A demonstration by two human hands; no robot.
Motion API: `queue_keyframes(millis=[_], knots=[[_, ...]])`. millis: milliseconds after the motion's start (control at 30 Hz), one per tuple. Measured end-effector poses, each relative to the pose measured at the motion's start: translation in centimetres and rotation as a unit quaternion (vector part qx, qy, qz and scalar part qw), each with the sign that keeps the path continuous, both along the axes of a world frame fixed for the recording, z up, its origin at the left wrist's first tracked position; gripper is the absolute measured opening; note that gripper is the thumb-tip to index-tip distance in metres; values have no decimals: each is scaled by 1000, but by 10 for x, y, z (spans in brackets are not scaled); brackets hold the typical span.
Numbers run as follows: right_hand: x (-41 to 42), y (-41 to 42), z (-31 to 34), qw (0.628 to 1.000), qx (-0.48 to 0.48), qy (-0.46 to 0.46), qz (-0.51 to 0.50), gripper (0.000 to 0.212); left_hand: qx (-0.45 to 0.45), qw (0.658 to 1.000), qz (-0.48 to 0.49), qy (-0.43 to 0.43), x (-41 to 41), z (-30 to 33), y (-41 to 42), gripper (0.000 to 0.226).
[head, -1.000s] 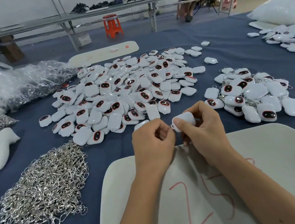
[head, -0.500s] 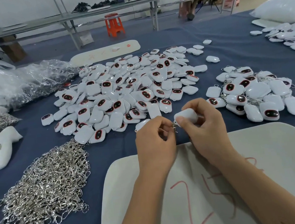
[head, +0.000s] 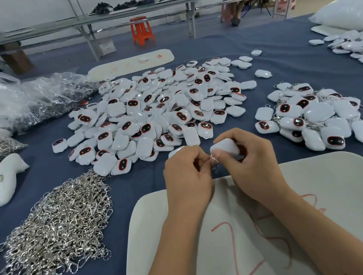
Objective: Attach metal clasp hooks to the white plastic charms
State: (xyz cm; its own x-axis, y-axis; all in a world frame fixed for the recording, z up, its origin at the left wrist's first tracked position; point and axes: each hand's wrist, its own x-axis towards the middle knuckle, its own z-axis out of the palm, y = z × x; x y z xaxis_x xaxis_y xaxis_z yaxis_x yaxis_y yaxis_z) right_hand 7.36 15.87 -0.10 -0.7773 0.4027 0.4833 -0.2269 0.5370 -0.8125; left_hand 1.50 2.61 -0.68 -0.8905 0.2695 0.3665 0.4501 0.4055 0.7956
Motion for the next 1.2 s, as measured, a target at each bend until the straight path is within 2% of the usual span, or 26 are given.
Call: queue_keyframes(millis=[133,300,433,533,667,800,900,967,1100,1200], knots=[[-2,7,-3,991,-118,-55,-16,8,69,997,-33,-31,0,0,2,17],[-5,5,-6,976,-203,-72,-37,9,74,996,-30,-43,0,-4,7,23],[-6,5,-8,981,-172,-70,-61,7,64,996,-34,-48,1,-4,8,25],[-4,4,-4,987,-156,-37,-31,9,88,994,-39,-48,1,-2,7,20],[-1,2,-2,997,-74,-5,-10,15,92,993,-32,-62,-1,1,3,10],[-1,-2,-1,1000,9,13,4,17,72,995,-30,-61,-4,-1,1,20],[-1,-1,0,998,37,19,39,18,58,996,-36,-64,-5,-2,-2,25],[-2,-1,-1,999,29,18,31,16,62,995,-39,-65,-5,-2,-3,28],[-1,0,-2,998,-48,3,-45,7,84,994,-40,-54,-2,1,1,26],[-2,1,-3,993,-101,-24,-63,7,97,994,-29,-52,1,0,6,26]])
